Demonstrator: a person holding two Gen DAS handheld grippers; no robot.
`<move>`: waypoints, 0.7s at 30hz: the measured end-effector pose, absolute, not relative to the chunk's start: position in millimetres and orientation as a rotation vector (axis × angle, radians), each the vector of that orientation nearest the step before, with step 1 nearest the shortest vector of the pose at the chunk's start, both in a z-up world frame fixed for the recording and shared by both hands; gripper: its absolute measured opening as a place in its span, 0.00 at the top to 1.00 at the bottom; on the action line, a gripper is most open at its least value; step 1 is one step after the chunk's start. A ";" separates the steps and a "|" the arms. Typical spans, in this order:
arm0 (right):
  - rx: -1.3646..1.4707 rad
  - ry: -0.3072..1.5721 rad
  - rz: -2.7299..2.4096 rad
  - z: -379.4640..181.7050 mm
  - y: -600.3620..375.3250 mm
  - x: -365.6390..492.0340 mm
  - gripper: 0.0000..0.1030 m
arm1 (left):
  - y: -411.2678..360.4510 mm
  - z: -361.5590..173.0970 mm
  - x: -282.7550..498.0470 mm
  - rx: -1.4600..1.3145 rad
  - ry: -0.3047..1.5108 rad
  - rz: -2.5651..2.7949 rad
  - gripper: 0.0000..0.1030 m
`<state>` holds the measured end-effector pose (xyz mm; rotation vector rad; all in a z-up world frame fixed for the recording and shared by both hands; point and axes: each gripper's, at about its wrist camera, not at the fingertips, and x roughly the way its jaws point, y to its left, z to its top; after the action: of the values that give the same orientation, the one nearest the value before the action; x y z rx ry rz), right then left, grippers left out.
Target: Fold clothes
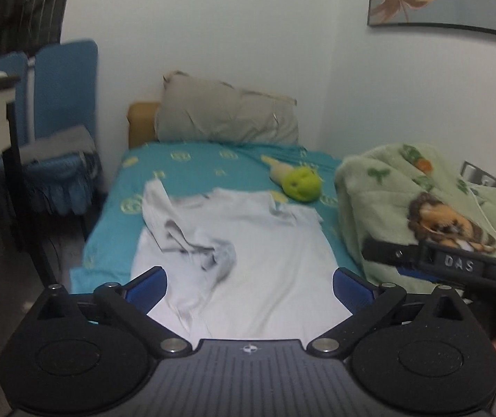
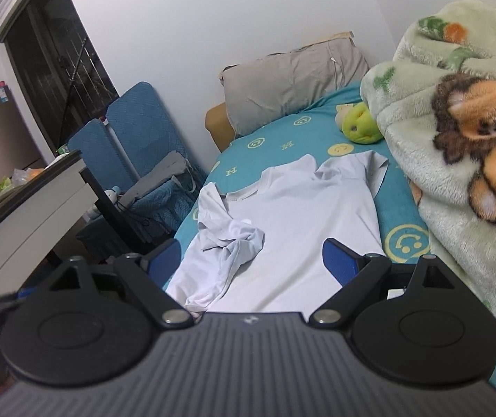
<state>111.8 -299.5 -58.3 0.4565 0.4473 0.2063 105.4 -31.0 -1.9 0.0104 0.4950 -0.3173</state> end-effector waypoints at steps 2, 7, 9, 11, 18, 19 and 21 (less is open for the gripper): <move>0.449 0.447 0.209 -59.5 -298.3 111.8 0.13 | -33.7 -12.7 102.8 0.016 0.495 -0.315 0.00; 0.413 0.459 0.231 -64.5 -286.5 115.2 0.13 | -28.0 -43.5 97.4 0.053 0.521 -0.285 0.00; 0.404 0.470 0.241 -67.7 -280.5 119.7 0.13 | -21.6 -48.9 94.8 0.066 0.528 -0.270 0.00; 0.401 0.483 0.252 -71.2 -274.6 125.4 0.13 | -15.8 -49.5 92.4 0.067 0.522 -0.258 0.00; 0.464 0.582 0.295 -87.3 -249.4 184.9 0.13 | 6.9 -39.7 90.6 0.033 0.471 -0.208 0.00; 0.474 0.602 0.302 -93.0 -245.0 197.3 0.13 | 10.5 -39.5 90.0 0.035 0.467 -0.196 0.00; 0.487 0.638 0.319 -106.1 -237.9 221.8 0.13 | 19.2 -41.5 91.1 0.027 0.462 -0.170 0.00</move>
<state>221.8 -237.9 -106.1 0.4869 0.6380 0.3190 91.1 19.2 -41.5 0.0271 0.4619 -0.1696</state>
